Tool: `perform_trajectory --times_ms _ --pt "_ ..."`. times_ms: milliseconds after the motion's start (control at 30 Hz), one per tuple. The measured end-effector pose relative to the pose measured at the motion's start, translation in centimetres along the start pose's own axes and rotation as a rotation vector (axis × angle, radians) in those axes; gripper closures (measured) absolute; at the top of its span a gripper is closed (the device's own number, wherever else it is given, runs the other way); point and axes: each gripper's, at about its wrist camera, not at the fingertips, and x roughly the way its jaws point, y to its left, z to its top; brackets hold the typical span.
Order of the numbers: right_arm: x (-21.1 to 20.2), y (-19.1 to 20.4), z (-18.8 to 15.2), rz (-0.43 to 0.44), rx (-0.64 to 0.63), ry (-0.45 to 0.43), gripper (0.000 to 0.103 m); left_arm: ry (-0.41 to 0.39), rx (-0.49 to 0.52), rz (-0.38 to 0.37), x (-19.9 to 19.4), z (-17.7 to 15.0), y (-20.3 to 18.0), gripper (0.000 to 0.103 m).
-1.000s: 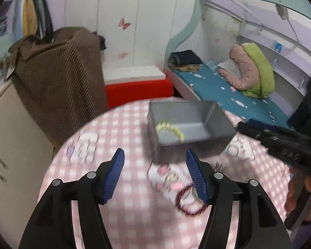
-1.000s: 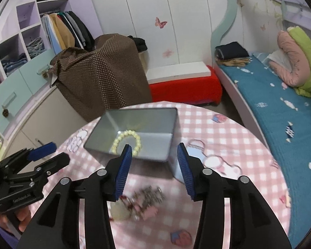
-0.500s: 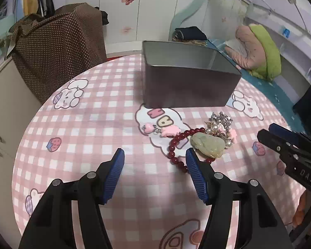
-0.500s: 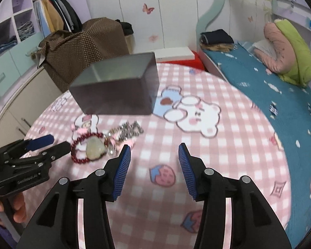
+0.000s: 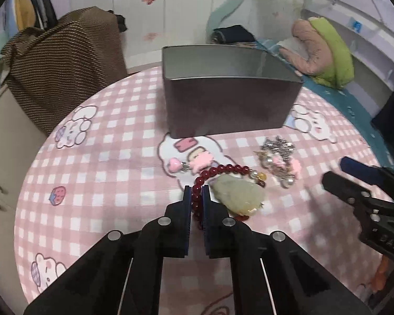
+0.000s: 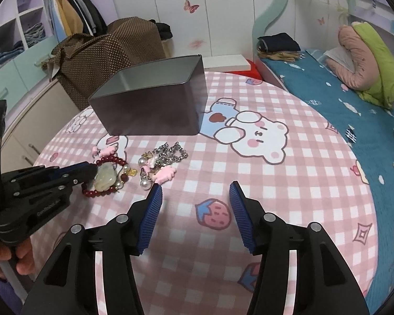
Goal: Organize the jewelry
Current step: 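Grasp the dark red bead bracelet with the left tool, then grasp the jade pendant with the right tool while the left tool holds the red bracelet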
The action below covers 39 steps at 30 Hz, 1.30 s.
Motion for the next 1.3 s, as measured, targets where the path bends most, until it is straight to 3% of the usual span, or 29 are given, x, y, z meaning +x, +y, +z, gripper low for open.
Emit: perform_trajectory --times_ms 233,567,833,1100,1300 --pt "-0.1 1.7 -0.1 0.043 -0.03 0.005 0.051 -0.088 -0.023 -0.124 -4.2 0.7 1.0 0.097" --pt "0.1 3.7 -0.6 0.094 -0.041 0.024 0.051 -0.135 -0.059 -0.314 -8.1 -0.5 2.6 0.097" --pt "0.8 6.8 -0.4 0.124 -0.079 0.037 0.051 -0.13 -0.09 -0.123 -8.2 -2.5 5.6 0.097" --pt "3.3 10.5 0.0 0.122 -0.1 0.077 0.051 -0.127 -0.122 -0.054 -8.0 -3.1 8.1 0.097" --pt "4.6 12.2 0.7 0.053 -0.136 0.075 0.05 -0.129 -0.148 -0.03 -7.6 -3.0 9.6 0.097"
